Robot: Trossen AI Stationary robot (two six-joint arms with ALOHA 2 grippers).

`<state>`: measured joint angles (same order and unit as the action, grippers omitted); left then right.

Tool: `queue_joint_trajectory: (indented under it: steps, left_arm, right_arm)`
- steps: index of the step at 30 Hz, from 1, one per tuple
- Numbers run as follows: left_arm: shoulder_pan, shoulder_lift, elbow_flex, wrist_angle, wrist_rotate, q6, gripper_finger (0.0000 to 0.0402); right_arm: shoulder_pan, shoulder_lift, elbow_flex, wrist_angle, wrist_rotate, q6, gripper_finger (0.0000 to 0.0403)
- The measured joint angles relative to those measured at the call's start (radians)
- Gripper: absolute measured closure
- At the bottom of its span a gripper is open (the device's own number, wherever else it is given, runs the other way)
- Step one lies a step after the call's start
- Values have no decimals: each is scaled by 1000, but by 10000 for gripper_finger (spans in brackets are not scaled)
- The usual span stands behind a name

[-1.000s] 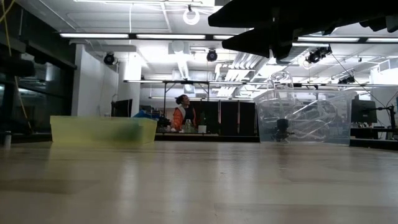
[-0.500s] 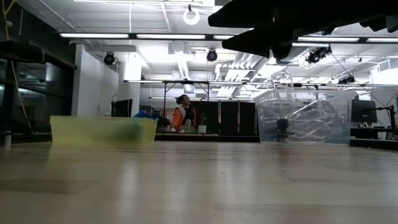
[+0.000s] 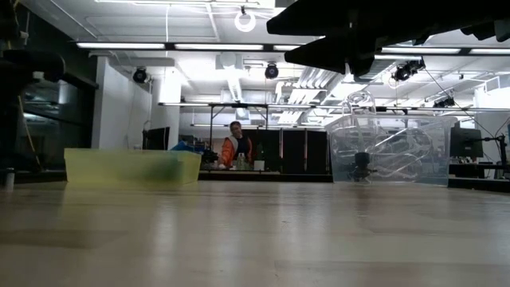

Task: Pick & Place Kitchen Sink Supplies
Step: Put the yellow dish brush into the blue bin

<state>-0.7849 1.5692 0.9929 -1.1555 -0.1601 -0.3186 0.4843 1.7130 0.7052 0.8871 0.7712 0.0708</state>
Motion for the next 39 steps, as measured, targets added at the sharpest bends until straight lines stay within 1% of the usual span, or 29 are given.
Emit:
queue_joint_trajectory:
  steps: [2, 4, 10, 16, 19, 23, 28, 32, 36, 39]
  left_arm:
    - [0, -1, -9, -20, -32, -10, 85]
    - [-1, -1, -27, -25, -65, -43, 73]
    - [-1, -1, -65, -20, -67, -115, 71]
    - [-1, -23, -76, -24, -31, -132, 71]
    - [-1, -46, -76, -25, 3, -135, 72]
    - [-1, -57, -82, -9, 11, -91, 72]
    - [-1, -56, -172, 90, 105, -26, 72]
    - [0, -56, -225, 106, 109, -12, 72]
    - [-1, -56, -237, 108, 118, -8, 72]
    - [-1, -56, -237, 129, 101, -30, 77]
  right_arm:
    - [0, 0, 0, 0, 0, 0, 6]
    - [0, 0, 0, 0, -3, 0, 6]
    - [0, 0, 0, 0, -19, -1, 6]
    - [-9, 0, 0, 0, -25, 0, 6]
    - [-15, 0, 0, 0, -41, 0, 6]
    - [-21, 0, 0, 0, -45, 3, 6]
    - [-22, 0, 0, -1, -46, 3, 6]
    - [-24, 0, 0, -8, -46, 2, 6]
    - [-34, 0, 0, -8, -48, 0, 6]
    - [-40, 0, 0, -8, -52, 3, 6]
